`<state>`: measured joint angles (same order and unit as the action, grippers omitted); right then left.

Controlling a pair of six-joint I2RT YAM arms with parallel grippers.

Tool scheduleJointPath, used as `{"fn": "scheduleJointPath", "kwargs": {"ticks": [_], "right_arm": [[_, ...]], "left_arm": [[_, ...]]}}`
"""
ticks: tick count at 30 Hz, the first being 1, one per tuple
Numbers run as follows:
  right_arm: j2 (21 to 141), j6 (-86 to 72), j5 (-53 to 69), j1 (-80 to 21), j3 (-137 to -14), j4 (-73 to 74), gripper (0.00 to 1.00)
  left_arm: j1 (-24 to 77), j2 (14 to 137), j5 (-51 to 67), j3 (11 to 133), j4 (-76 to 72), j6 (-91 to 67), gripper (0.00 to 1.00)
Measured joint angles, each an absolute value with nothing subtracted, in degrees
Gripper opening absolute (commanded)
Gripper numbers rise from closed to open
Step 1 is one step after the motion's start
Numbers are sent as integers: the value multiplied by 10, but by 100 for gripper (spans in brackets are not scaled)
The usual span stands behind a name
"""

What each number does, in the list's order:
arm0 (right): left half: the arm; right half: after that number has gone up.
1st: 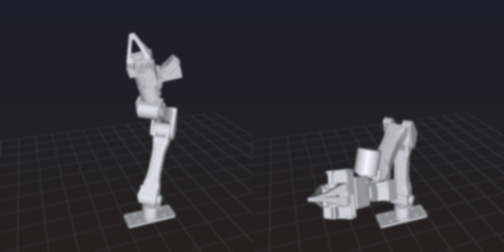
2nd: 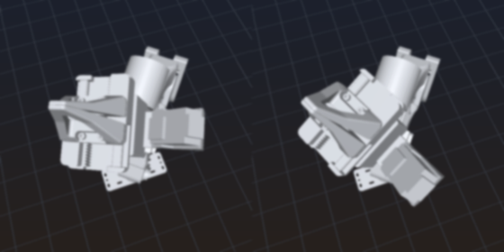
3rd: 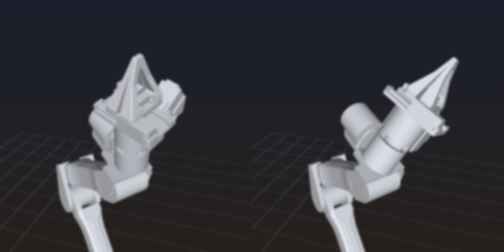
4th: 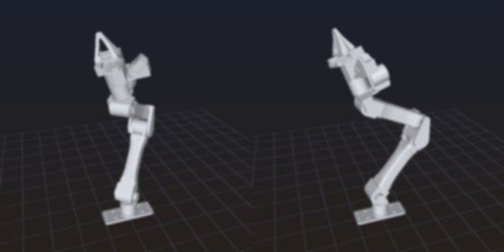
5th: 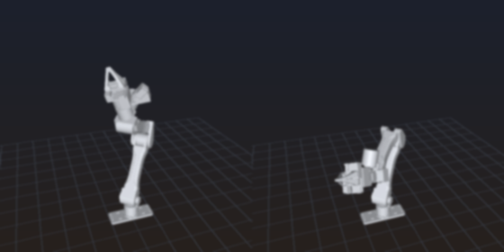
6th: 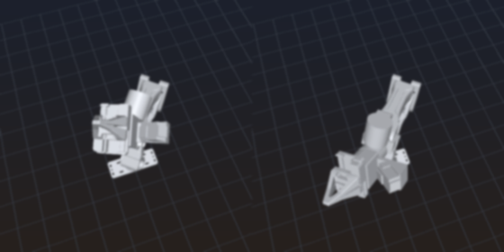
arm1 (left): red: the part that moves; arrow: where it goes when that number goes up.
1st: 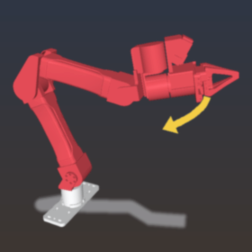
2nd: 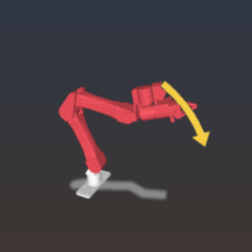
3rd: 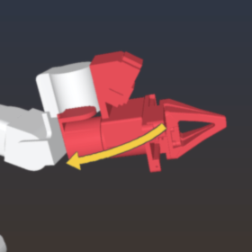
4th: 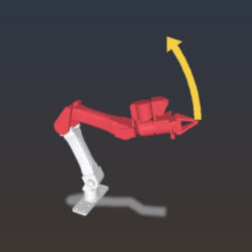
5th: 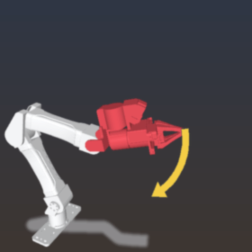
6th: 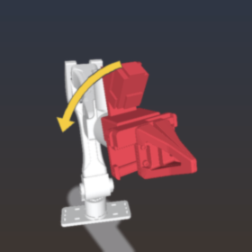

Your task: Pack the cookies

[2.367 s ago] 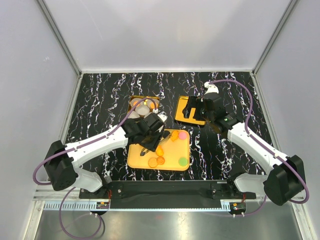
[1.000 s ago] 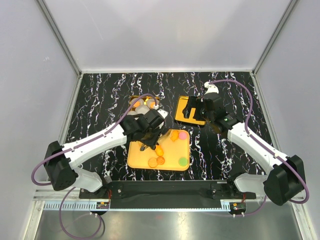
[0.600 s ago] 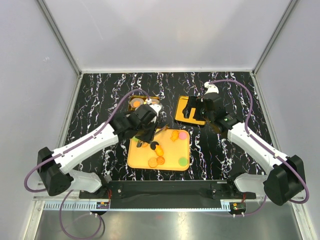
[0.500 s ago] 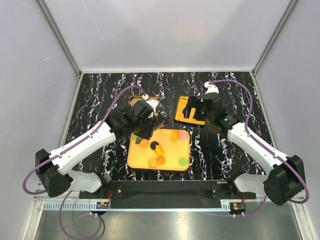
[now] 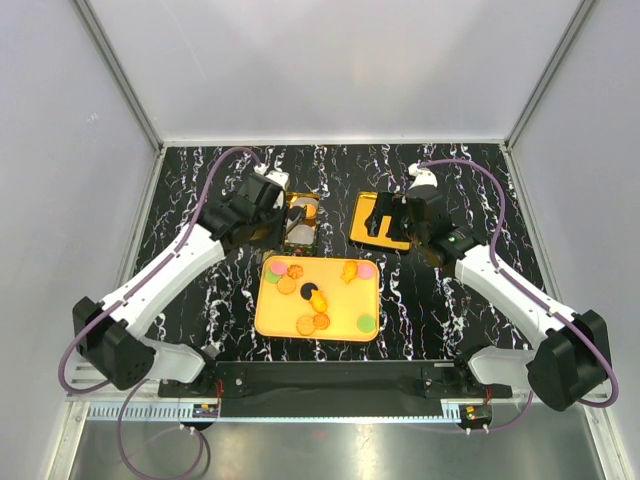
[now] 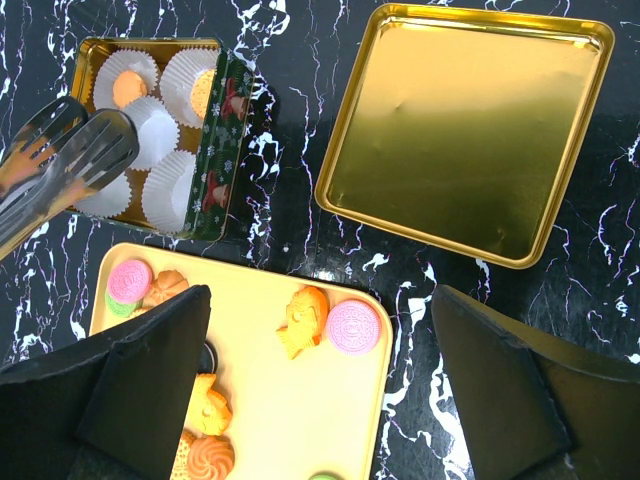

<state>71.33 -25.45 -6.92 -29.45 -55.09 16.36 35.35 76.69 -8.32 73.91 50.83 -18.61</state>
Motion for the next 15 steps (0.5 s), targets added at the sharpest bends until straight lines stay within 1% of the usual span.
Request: {"fn": "scheduleJointPath", "kwargs": {"ticks": [8, 15], "right_arm": [[713, -255, -69, -295, -551, 164, 100], [713, -255, -69, -295, -551, 164, 100]], "left_arm": [[325, 834, -101, 746, 492, -175, 42], [306, 850, -103, 746, 479, -168, 43]]}}
